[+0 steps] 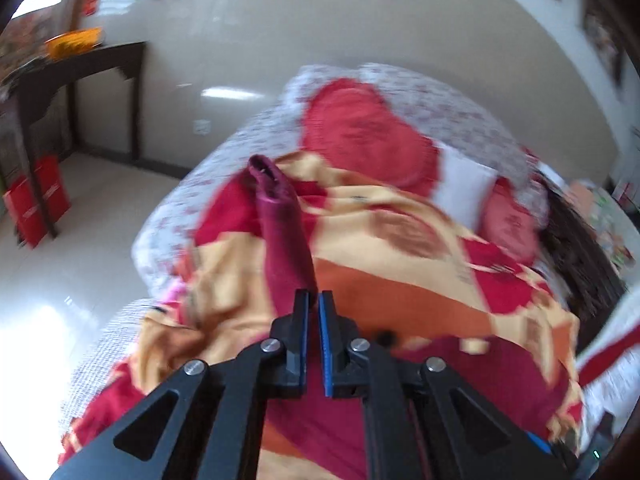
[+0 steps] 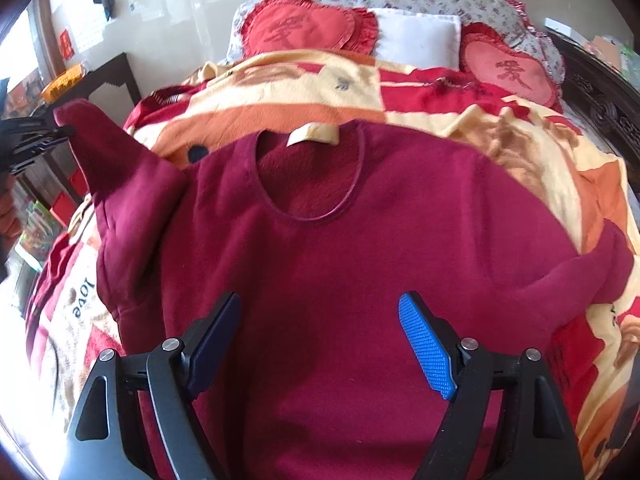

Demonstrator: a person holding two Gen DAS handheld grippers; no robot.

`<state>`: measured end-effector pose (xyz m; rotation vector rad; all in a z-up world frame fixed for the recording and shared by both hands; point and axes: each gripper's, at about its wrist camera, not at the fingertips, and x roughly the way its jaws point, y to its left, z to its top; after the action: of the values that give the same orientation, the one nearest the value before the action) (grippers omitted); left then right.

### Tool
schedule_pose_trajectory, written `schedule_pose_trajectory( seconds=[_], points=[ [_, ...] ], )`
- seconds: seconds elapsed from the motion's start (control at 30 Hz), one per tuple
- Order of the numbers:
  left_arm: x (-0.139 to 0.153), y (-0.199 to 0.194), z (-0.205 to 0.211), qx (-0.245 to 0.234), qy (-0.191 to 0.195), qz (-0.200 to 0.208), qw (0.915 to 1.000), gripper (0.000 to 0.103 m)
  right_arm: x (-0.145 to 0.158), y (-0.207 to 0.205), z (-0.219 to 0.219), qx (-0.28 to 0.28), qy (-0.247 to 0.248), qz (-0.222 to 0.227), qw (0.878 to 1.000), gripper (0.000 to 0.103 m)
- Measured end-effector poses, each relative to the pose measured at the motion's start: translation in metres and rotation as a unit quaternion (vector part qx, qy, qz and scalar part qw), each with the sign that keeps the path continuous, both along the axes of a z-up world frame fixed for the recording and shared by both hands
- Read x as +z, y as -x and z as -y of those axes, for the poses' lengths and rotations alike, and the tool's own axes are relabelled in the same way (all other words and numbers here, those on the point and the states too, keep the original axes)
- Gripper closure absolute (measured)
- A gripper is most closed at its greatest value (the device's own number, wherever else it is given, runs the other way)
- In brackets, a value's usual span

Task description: Fold small clothes

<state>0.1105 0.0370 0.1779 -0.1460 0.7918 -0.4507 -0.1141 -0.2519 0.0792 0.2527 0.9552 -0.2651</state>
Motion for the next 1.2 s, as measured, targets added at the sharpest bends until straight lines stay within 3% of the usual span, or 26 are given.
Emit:
schedule_pose_trajectory(
  seconds=[0.1, 0.2, 0.33, 0.5, 0.6, 0.67, 0.73, 0.77, 0.87, 1.03, 1.2],
  points=[
    [0.021, 0.040, 0.045, -0.071, 0.025, 0.014, 0.9971, 0.098, 0.009, 0.012, 0.014, -0.018, 0.002, 0.009, 1.000, 0.039],
    [0.020, 0.079, 0.099, -0.139, 0.029, 0.003, 0.9898, 0.098, 0.015, 0.025, 0.032, -0.040, 0.002, 0.014, 0.999, 0.039],
    [-0.022, 0.122, 0.172, -0.198, -0.019, -0.024, 0.9797, 0.098, 0.019, 0.045, 0.058, -0.077, 0.002, 0.017, 0.997, 0.039],
    [-0.084, 0.153, 0.218, -0.224, -0.078, -0.058, 0.9697, 0.098, 0.016, 0.065, 0.085, -0.111, 0.002, 0.006, 0.994, 0.039],
    [-0.096, 0.168, 0.210, -0.216, -0.087, -0.064, 0.9704, 0.097, 0.015, 0.069, 0.094, -0.115, -0.001, 0.006, 0.993, 0.039],
    [-0.092, 0.170, 0.191, -0.201, -0.086, -0.061, 0.9740, 0.083, 0.017, 0.067, 0.094, -0.102, -0.008, 0.016, 0.995, 0.039],
    [-0.086, 0.168, 0.164, -0.175, -0.077, -0.054, 0.9801, 0.049, 0.019, 0.052, 0.086, -0.071, -0.024, 0.026, 0.997, 0.039],
    [-0.083, 0.165, 0.150, -0.155, -0.079, -0.046, 0.9838, 0.045, 0.020, 0.044, 0.082, -0.053, -0.034, 0.030, 0.998, 0.039],
    [-0.082, 0.154, 0.107, -0.081, -0.118, -0.023, 0.9895, 0.043, 0.025, 0.007, 0.063, 0.009, -0.089, 0.048, 0.995, 0.039],
    [-0.117, 0.113, 0.054, 0.017, -0.136, -0.085, 0.9869, 0.043, 0.025, -0.084, 0.017, 0.085, -0.163, 0.059, 0.981, 0.039],
    [-0.141, 0.101, 0.035, 0.031, -0.129, -0.115, 0.9845, 0.041, 0.011, -0.163, -0.021, 0.104, -0.192, 0.054, 0.974, 0.039]
  ],
)
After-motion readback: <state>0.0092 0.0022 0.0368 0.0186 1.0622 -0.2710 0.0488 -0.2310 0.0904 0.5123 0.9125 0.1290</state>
